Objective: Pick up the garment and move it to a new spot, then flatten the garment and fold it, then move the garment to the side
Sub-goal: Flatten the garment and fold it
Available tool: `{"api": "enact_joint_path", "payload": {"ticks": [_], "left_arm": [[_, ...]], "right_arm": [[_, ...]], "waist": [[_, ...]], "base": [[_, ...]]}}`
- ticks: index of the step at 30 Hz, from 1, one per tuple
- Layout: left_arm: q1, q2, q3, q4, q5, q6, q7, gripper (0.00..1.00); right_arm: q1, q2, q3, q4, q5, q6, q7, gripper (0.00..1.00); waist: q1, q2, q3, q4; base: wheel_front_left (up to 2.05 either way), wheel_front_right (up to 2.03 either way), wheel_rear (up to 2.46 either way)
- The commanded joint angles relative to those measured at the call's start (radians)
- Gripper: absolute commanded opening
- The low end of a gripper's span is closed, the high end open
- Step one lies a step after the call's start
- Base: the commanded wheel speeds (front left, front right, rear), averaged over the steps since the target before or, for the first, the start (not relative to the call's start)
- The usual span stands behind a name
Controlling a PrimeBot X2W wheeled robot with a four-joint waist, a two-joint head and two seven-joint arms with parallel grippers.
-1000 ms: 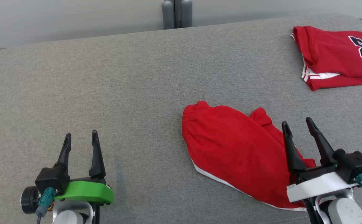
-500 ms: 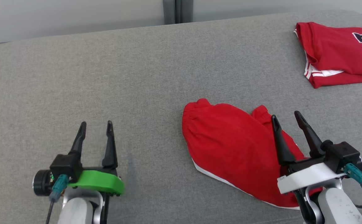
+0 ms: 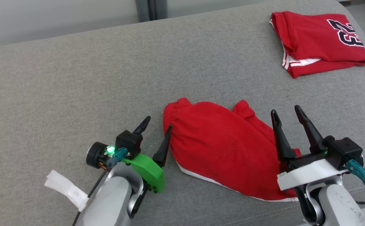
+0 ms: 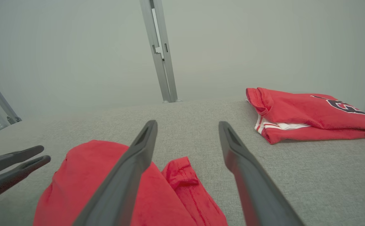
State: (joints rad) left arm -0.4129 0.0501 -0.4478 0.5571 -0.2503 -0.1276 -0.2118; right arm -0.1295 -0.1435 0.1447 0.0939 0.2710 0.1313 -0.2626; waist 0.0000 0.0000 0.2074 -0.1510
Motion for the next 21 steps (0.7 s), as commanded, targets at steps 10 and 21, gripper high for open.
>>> {"api": "enact_joint_path", "payload": {"ticks": [10,21], "left_arm": [[-0.076,0.046,-0.207,0.12,-0.175,-0.003,0.043,1.0],[-0.129,0.046,-0.191,0.224,-0.225,0.024,-0.029,0.0]], "right_arm": [[-0.019,0.001,-0.003,0.003,0.009,-0.001,-0.002,1.0],[0.005,-0.002,-0.016,0.002,-0.001,-0.001,-0.002,1.0]], "waist": [[0.0,0.0,0.038,-0.066],[0.0,0.0,0.013,-0.037]], "base": [[0.0,0.0,0.0],[0.0,0.0,0.0]]}}
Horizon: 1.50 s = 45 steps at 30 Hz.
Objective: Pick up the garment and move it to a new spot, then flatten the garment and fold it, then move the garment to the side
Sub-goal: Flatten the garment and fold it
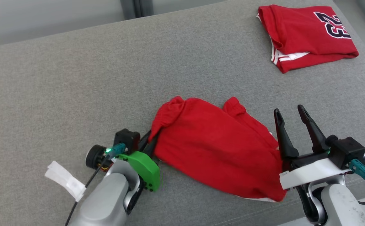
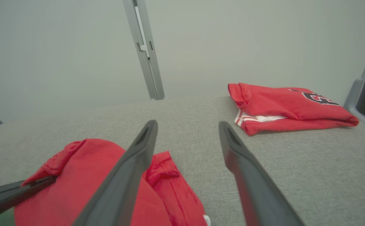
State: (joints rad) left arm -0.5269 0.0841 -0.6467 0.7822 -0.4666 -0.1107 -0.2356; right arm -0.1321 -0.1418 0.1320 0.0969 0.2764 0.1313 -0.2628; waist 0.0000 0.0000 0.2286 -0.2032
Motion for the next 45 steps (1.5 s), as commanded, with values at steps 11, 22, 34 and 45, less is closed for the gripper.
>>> {"api": "enact_joint_path", "payload": {"ticks": [11,22,34,45], "left_arm": [[0.16,0.12,0.221,-0.244,-0.031,0.137,-0.029,0.0],[0.397,0.169,0.347,-0.43,-0.05,0.231,-0.029,0.0],[0.456,0.095,0.502,-0.614,0.091,0.209,-0.028,1.0],[0.544,-0.007,0.709,-0.756,0.276,0.113,-0.028,1.0]], "right_arm": [[0.039,-0.002,-0.045,0.007,-0.016,-0.001,-0.002,1.0],[0.041,-0.003,-0.064,0.027,-0.023,-0.001,-0.002,1.0],[0.051,-0.007,-0.073,0.046,-0.02,-0.001,-0.002,1.0],[0.096,0.001,-0.093,0.062,-0.021,-0.001,-0.002,1.0]], "waist": [[0.0,0.0,-0.045,0.134],[0.0,0.0,-0.061,0.198],[0.0,0.0,-0.089,0.215],[0.0,0.0,-0.106,0.233]], "base": [[0.0,0.0,0.0],[0.0,0.0,0.0],[0.0,0.0,0.0],[0.0,0.0,0.0]]}}
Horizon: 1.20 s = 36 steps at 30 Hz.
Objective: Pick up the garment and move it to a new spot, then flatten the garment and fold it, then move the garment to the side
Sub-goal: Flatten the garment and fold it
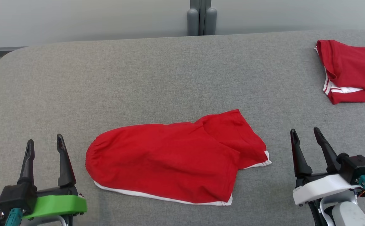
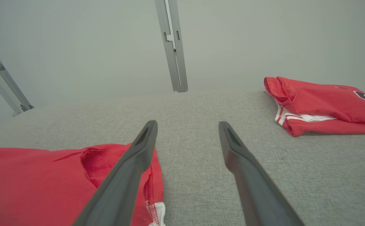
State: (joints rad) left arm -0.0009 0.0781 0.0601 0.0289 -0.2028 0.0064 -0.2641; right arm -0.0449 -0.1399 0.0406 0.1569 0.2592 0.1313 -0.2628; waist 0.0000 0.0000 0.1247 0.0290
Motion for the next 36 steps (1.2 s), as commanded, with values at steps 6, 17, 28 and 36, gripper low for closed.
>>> {"api": "enact_joint_path", "payload": {"ticks": [6,17,28,36], "left_arm": [[0.051,-0.021,0.054,-0.006,0.055,-0.035,0.001,1.0],[0.039,-0.027,0.043,0.0,0.058,-0.03,0.001,1.0],[0.009,-0.027,0.005,0.006,0.046,-0.022,0.001,1.0],[0.001,-0.027,-0.011,0.005,0.04,-0.008,0.001,1.0]], "right_arm": [[0.028,-0.003,0.018,0.021,-0.001,-0.001,-0.002,1.0],[-0.044,-0.028,0.235,0.147,0.008,-0.001,0.037,1.0],[-0.171,-0.012,0.364,0.364,0.043,-0.001,0.055,1.0],[-0.237,-0.02,0.387,0.454,0.096,-0.001,0.016,0.0]], "waist": [[0.0,0.0,-0.013,0.005],[0.0,0.0,-0.014,0.027],[0.0,0.0,0.017,0.069],[0.0,0.0,0.034,0.074]], "base": [[0.0,0.0,0.0],[0.0,0.0,0.0],[0.0,0.0,0.0],[0.0,0.0,0.0]]}}
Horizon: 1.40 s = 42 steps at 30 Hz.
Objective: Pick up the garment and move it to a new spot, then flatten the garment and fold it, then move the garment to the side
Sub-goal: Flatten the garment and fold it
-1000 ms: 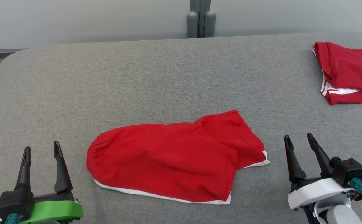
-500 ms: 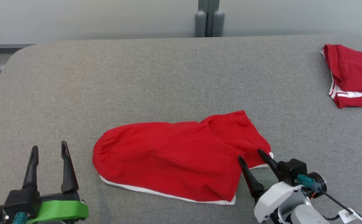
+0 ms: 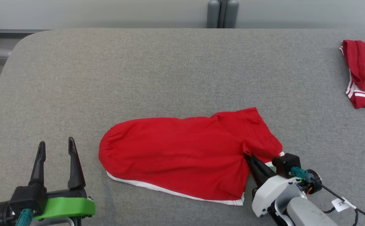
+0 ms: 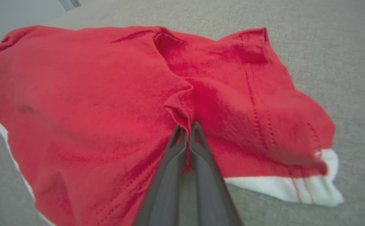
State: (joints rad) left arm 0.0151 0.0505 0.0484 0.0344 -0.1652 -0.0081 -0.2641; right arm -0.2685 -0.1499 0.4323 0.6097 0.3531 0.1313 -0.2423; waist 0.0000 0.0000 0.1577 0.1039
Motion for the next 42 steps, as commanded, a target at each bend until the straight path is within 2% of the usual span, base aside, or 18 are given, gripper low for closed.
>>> {"api": "enact_joint_path", "payload": {"ticks": [1,8,13,14,15,21,25,29,34,42], "left_arm": [[-0.015,0.001,-0.001,-0.002,0.002,0.008,0.001,1.0],[-0.021,0.001,-0.003,0.005,-0.004,0.009,0.001,1.0],[-0.026,0.001,-0.014,0.007,-0.016,0.015,0.001,1.0],[-0.025,0.001,-0.017,0.008,-0.017,0.015,0.001,1.0],[-0.025,0.001,-0.02,0.01,-0.018,0.016,0.001,1.0],[-0.017,0.001,-0.026,0.012,-0.021,0.016,0.001,1.0],[-0.013,0.001,-0.019,0.017,-0.015,0.009,0.001,1.0],[-0.008,0.001,-0.014,0.022,-0.007,-0.001,0.001,1.0],[0.007,0.001,-0.013,0.027,0.002,-0.009,0.001,1.0],[0.021,0.001,-0.019,0.05,0.017,-0.017,0.001,1.0]], "right_arm": [[-0.019,-0.022,-0.016,0.001,0.006,-0.001,-0.01,0.0],[-0.038,-0.139,-0.096,-0.03,0.028,-0.001,-0.021,0.0],[-0.035,-0.195,-0.097,-0.041,0.058,-0.001,0.007,0.0],[-0.032,-0.201,-0.094,-0.034,0.064,-0.001,0.023,0.31],[-0.034,-0.204,-0.091,-0.04,0.064,-0.001,0.019,1.0],[0.005,-0.194,-0.128,-0.112,0.057,-0.001,-0.015,1.0],[0.057,-0.168,-0.209,-0.217,0.03,-0.001,-0.024,1.0],[0.139,-0.116,-0.306,-0.369,-0.018,-0.001,-0.022,1.0],[0.231,-0.034,-0.379,-0.525,-0.07,-0.001,-0.022,1.0],[0.327,0.042,-0.409,-0.607,-0.106,-0.001,-0.023,1.0]], "waist": [[0.0,0.0,0.002,-0.003],[0.0,0.0,0.003,-0.024],[0.0,0.0,0.0,-0.035],[0.0,0.0,-0.001,-0.037],[0.0,0.0,-0.002,-0.039],[0.0,0.0,-0.013,-0.052],[0.0,0.0,-0.024,-0.065],[0.0,0.0,-0.036,-0.074],[0.0,0.0,-0.051,-0.084],[0.0,0.0,-0.066,-0.087]], "base": [[0.0,0.0,0.0],[0.0,0.0,0.0],[0.0,0.0,0.0],[0.0,0.0,0.0],[0.0,0.0,0.0],[0.0,0.0,0.0],[0.0,0.0,0.0],[0.0,0.0,0.0],[0.0,0.0,0.0],[0.0,0.0,0.0]]}}
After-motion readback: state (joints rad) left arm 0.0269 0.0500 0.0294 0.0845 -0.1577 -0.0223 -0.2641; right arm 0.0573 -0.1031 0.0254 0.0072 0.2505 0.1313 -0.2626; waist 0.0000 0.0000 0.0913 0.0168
